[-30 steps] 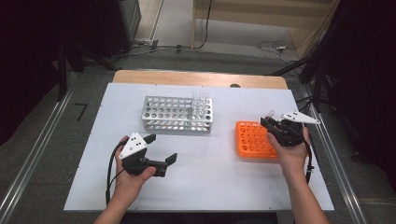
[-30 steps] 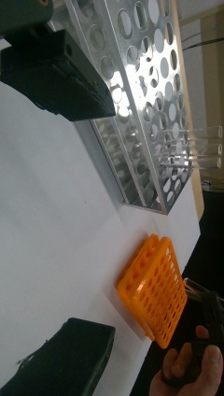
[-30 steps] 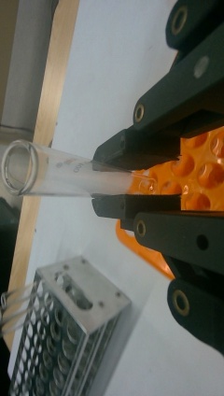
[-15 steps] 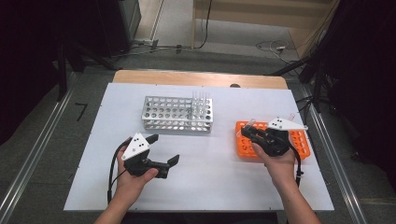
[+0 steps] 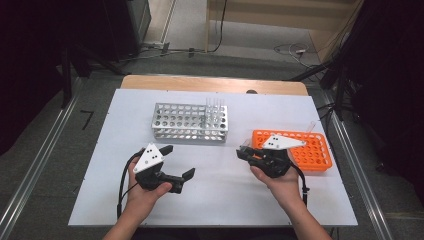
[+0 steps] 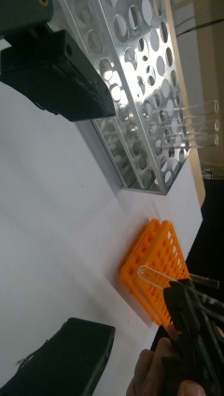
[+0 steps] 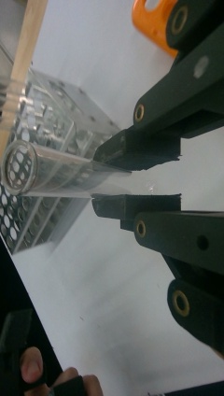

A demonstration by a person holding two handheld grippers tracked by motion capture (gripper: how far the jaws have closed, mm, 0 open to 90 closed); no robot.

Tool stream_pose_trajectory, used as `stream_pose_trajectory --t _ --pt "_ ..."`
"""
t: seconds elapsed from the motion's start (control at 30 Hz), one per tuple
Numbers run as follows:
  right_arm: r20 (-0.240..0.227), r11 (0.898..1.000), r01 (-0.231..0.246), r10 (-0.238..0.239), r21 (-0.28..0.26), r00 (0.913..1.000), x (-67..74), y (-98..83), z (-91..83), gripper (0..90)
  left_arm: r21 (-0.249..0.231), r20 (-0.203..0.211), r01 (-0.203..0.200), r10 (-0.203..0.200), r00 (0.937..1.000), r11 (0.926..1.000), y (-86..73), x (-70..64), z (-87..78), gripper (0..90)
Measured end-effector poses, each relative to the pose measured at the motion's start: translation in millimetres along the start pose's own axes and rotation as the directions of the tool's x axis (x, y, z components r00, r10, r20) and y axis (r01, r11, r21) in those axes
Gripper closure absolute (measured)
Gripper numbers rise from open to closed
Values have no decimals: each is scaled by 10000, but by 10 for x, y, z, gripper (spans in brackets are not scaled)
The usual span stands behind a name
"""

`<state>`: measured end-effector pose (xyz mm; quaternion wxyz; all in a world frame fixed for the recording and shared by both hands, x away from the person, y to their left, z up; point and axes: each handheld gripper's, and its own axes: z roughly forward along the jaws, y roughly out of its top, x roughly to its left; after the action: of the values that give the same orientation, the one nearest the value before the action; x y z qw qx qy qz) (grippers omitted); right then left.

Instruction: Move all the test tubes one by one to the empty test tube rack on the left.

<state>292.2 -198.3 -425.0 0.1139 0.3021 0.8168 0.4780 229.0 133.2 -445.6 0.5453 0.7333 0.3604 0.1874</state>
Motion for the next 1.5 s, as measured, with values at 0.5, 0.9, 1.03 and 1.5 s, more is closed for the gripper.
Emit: stream_pose_trajectory --t 0.5,0.9,1.03,1.5 --pt "-1059 9951 842 -784 514 9913 385 -23 265 742 -254 645 -57 74 9979 9997 59 -116 16 129" --pt "-1613 9862 1404 -1250 877 9789 668 -13 460 742 -388 1436 -386 438 9887 9985 114 -279 90 393" --pt "-1757 9830 1586 -1406 926 9744 741 7 495 742 -316 1603 -591 635 9850 9977 114 -313 124 494" --pt "-2153 9782 1782 -1524 1062 9646 863 49 531 742 -189 1737 -1124 1139 9782 9935 129 -351 155 708"
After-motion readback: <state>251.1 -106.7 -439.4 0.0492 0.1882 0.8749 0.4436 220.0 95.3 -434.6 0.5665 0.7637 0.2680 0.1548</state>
